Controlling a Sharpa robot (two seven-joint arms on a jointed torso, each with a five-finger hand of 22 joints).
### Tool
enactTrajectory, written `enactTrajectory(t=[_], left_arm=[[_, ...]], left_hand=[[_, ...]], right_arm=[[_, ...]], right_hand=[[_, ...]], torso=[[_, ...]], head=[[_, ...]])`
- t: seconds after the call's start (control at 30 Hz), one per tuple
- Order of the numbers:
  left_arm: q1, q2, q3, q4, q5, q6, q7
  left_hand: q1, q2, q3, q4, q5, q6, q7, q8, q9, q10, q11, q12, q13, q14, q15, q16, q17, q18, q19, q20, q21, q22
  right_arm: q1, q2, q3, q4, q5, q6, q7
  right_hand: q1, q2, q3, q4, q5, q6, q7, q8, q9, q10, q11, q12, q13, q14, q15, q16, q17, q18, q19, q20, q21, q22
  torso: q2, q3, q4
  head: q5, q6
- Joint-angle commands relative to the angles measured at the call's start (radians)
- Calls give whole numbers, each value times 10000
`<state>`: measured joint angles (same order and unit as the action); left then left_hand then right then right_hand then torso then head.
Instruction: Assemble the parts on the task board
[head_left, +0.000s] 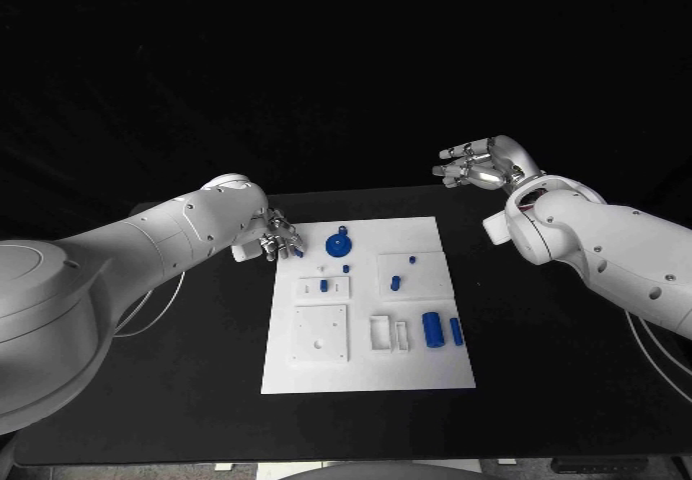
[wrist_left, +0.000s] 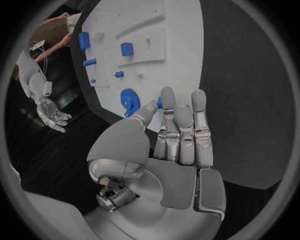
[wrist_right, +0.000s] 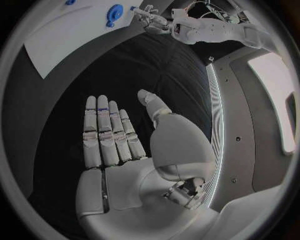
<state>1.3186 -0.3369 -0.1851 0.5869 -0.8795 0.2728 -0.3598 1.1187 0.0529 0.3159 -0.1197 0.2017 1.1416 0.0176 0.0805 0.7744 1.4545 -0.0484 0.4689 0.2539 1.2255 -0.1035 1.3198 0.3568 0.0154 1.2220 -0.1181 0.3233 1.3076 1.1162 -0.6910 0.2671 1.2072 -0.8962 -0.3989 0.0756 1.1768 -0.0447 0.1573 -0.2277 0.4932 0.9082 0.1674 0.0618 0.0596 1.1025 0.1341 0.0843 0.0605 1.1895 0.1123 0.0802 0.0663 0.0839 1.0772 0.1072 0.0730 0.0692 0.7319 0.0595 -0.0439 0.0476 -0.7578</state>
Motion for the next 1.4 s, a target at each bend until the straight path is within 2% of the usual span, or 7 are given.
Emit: enactTrajectory(t=[0.03, 0.13, 0.47, 0.6, 0.87, 1.2, 1.4], left_arm=[[-4, -12, 1, 89, 60, -113, 173], [-3, -39, 1, 165, 132, -244, 179], [9, -349, 47, 741, 521, -1043, 46], [43, -554, 67, 1094, 608, -1321, -33], [205, -1156, 72, 2273, 715, -1916, -225], [471, -2090, 56, 4298, 626, -2647, -790], [488, -2389, 18, 5140, 379, -2965, -1036]], left_hand=[[164, 68, 162, -122, 63, 206, -90, 67, 464, 116, -1, -83, -24, 52, -38, 24, 56, -154, -16, -69, 99, 210], [224, 77, 276, -182, 179, 287, -105, 120, 691, 201, -21, -83, -2, 102, -62, 59, 125, -154, 8, -96, 169, 212], [62, -78, 660, -412, 1107, 558, -178, 153, 1251, 467, -95, -98, 75, 324, -148, 123, 339, -148, 94, -192, 480, 213], [-11, -123, 744, -501, 1341, 653, -196, 115, 1301, 513, -116, -67, 97, 407, -172, 96, 388, -144, 120, -218, 562, 211], [-117, -192, 866, -680, 1708, 840, -225, 13, 1315, 548, -151, 49, 113, 559, -210, 3, 536, -128, 153, -256, 709, 205], [-173, -238, 914, -761, 1919, 1000, -258, -34, 1254, 571, -184, 230, 102, 721, -247, -93, 727, -112, 206, -290, 850, 200], [-180, -252, 926, -778, 1969, 1038, -267, -34, 1238, 577, -192, 262, 93, 757, -254, -123, 769, -106, 218, -296, 872, 200]], right_arm=[[3, 6, 9, -10, 13, 105, 55], [3, 6, 9, -22, 13, 105, 55], [3, -19, 9, -68, 13, 102, 49], [3, -29, 9, -85, 14, 105, 47], [2, -34, 9, -166, 26, 135, 51], [-1, -10, 8, -311, 34, 171, 66], [-9, 6, 7, -362, 34, 196, 72]], right_hand=[[69, 9, -76, 9, 58, -65, -13, -29, -1, -75, -3, 13, -13, -62, -22, -52, -14, 16, -84, 2, -13, -17], [69, 10, -84, 11, 65, -75, -10, -30, -2, -79, -2, 13, -13, -70, -21, -55, -14, 16, -90, 4, -14, -17], [72, 10, -106, 11, 82, -88, -10, -29, -2, -89, 0, 17, -13, -86, -15, -55, -14, 16, -107, 11, -15, -17], [76, 13, -120, 11, 87, -103, -6, -33, -4, -96, 6, 20, -12, -92, -13, -53, -14, 17, -115, 15, -14, -17], [66, 15, -157, 25, 102, -123, -4, -31, -3, -117, 9, 18, -13, -105, -7, -54, -14, 16, -130, 21, -16, -18], [84, 20, -193, 24, 112, -174, 6, -34, -6, -136, 19, 23, -12, -134, 6, -60, -16, 16, -155, 32, -18, -19], [94, 35, -211, 26, 119, -184, 5, -32, -5, -151, 21, 27, -12, -148, 9, -59, -17, 18, -172, 39, -19, -19]], torso=[[-4, 1, 10], [-4, 0, 14], [-18, 14, 42], [-43, 14, 91], [-128, -5, 203], [-275, -4, 358], [-297, -12, 380]], head=[[-10, -2], [-6, 0], [5, 5], [-22, -18], [-44, -51], [-23, -151], [5, -191]])
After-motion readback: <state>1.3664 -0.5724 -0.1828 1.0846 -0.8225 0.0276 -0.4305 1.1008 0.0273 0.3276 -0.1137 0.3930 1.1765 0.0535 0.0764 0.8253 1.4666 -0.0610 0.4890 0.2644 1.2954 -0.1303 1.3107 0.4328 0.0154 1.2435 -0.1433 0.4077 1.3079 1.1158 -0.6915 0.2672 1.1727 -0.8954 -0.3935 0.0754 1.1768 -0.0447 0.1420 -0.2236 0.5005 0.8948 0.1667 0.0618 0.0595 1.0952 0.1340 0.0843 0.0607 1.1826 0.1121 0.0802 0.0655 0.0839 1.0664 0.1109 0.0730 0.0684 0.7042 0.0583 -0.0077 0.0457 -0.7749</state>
